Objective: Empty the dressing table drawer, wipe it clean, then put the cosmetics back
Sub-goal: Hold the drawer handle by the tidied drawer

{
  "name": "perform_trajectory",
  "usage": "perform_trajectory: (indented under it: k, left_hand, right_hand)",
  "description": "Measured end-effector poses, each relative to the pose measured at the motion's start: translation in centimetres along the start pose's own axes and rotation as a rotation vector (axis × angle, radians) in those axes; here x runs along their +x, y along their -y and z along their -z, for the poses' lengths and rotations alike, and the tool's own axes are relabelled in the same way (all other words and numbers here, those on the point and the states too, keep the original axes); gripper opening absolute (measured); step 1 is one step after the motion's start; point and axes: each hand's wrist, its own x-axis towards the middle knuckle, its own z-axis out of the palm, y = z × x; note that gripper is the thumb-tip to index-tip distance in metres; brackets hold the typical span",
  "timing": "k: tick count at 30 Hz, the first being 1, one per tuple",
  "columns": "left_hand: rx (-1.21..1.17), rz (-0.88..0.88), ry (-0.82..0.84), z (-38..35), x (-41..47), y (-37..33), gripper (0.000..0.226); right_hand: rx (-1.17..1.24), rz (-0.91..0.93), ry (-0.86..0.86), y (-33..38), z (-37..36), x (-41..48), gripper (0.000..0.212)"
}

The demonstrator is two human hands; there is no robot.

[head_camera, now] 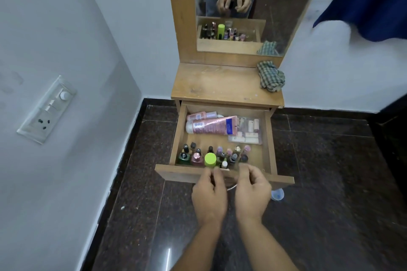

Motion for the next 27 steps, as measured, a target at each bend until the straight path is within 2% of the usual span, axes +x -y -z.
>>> perform_trajectory:
  k: [4,7,9,12,15,20,27]
  left_hand:
    - [0.045,0.241,0.019,0.1,-1.3,3.2,0.037]
    - [0.081,0.418,0.099,0.1,-0.4,4.4,0.029]
    - [0.089,0.502,0.156,-0.2,0.6,5.1,0.035]
    - [0.028,0.579,0.231,-1.0,2.0,6.3,0.041]
    - [-0.046,0.619,0.273,-2.2,3.2,7.4,0.032]
    - [-0.143,0.621,0.24,-3.5,3.7,7.6,0.017]
    - [-0.202,0.632,0.235,-4.6,5.8,7.2,0.022]
  right_hand:
    - [-0.11,-0.218,-0.109,-3.3,1.1,-1.7,0.026]
    - [-0.122,-0.428,-0.069,-5.3,0.2,-1.3,0.026]
    - [-0.14,-0.489,-0.042,-6.3,-0.7,-0.5,0.03]
    - [-0.184,-0.503,-0.005,-7.4,-1.9,0.6,0.033]
    - [-0.228,-0.529,0.019,-8.0,-2.7,1.7,0.025]
    - [-0.255,-0.505,0.067,-8.6,-2.9,3.2,0.021]
    - [-0.224,-0.508,0.128,-8.2,-4.0,5.7,0.022]
